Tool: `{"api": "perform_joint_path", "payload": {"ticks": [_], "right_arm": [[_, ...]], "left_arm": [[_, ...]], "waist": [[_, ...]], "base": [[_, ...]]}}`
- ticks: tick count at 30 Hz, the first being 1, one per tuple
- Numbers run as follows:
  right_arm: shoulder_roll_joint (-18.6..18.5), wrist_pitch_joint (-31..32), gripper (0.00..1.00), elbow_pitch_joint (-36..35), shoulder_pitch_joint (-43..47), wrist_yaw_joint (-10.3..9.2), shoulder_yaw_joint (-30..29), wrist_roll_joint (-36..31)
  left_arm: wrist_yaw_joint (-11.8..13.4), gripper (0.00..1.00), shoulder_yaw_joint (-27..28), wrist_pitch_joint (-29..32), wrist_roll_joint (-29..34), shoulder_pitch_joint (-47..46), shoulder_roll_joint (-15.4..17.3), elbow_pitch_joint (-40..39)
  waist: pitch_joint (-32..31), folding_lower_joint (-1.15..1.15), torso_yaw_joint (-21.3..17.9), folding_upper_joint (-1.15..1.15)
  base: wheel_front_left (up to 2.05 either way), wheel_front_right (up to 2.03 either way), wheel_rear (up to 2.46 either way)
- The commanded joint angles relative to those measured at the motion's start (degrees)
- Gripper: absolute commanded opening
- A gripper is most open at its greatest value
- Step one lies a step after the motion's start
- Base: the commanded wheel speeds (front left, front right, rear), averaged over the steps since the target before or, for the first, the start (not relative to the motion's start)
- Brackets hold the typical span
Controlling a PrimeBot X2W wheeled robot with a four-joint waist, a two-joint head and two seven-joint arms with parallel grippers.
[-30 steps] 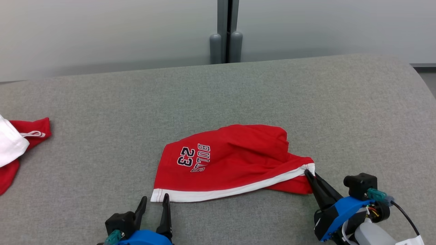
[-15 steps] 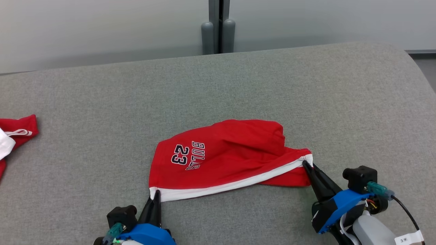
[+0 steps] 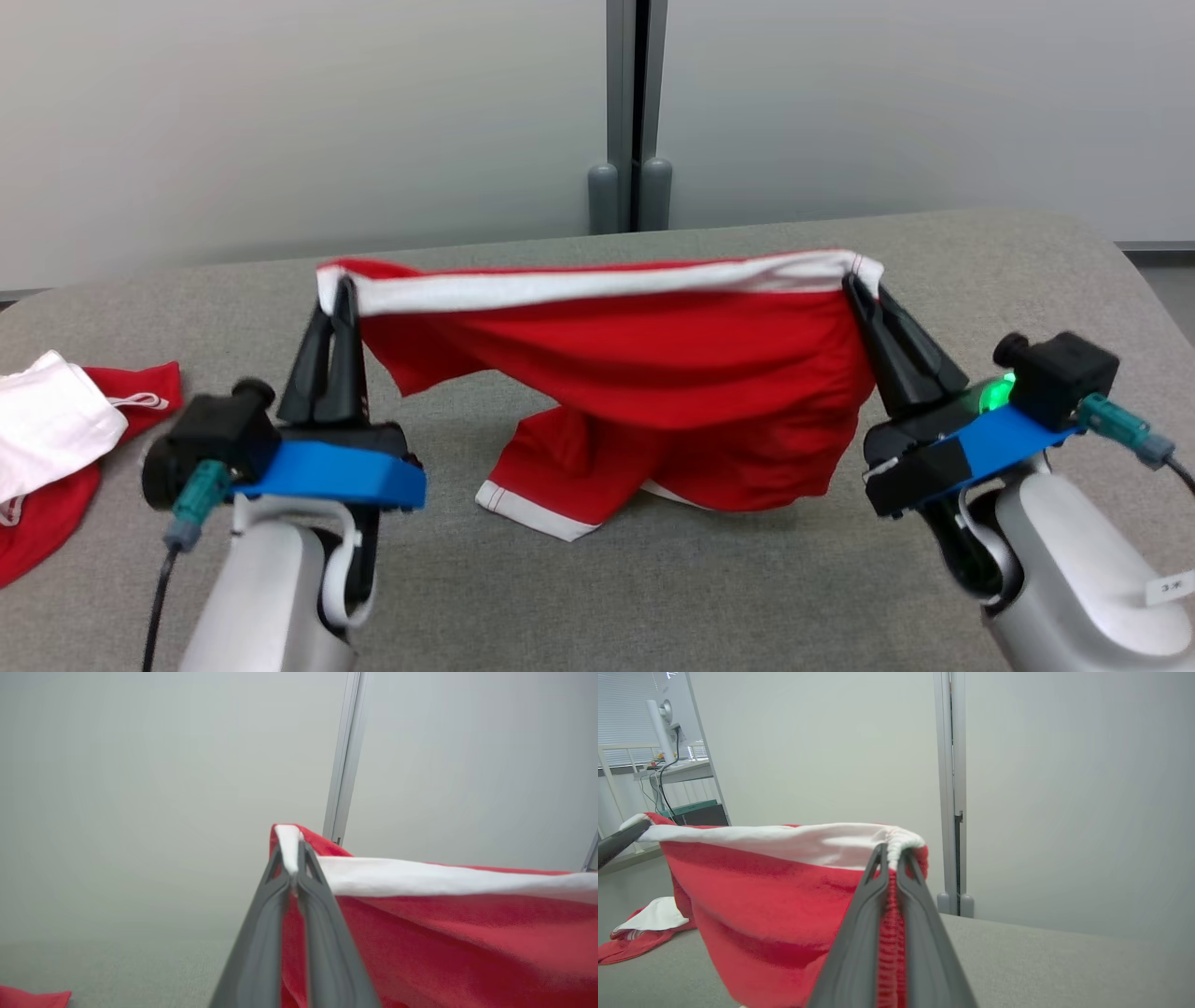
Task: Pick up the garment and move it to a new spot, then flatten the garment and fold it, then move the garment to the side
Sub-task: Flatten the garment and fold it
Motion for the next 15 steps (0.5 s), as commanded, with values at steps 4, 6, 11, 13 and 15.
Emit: {"api": "perform_joint_path", "payload": {"ticks": [4, 6, 11, 13, 15], "right_arm": [[-2.47, -0.20, 0.00, -4.38, -5.87, 0.01, 0.73, 1.18], [-3.72, -0.19, 0.00, -4.82, -8.72, 0.01, 1.72, 1.01], [-6.03, -0.19, 0.00, -2.85, -17.13, 0.01, 3.89, 0.79], [-6.33, -0.20, 0.00, -1.18, -21.10, 0.01, 4.48, 0.53], [-6.77, -0.20, 0.00, 0.75, -25.59, 0.01, 4.94, -0.06]], "left_arm": [[-1.04, 0.00, 1.22, -0.15, 2.76, -8.00, 2.83, -2.31], [-0.73, 0.00, 1.35, -0.02, 3.40, -11.49, 3.64, -2.01], [0.92, 0.00, 0.57, 2.13, 5.34, -20.31, 3.78, -0.77], [1.47, 0.00, 0.16, 2.24, 6.15, -24.07, 3.57, 0.67], [2.01, 0.00, -0.44, 2.26, 6.91, -28.02, 3.31, 2.76]], "waist": [[-0.52, 0.01, 0.03, 0.00], [0.44, 0.01, 0.15, 0.00], [5.40, 0.01, 0.63, 0.00], [8.02, 0.01, 0.84, 0.00], [11.01, 0.01, 1.06, 0.00]], "base": [[0.00, 0.00, 0.00], [0.00, 0.00, 0.00], [0.00, 0.00, 0.00], [0.00, 0.00, 0.00], [0.00, 0.00, 0.00]]}}
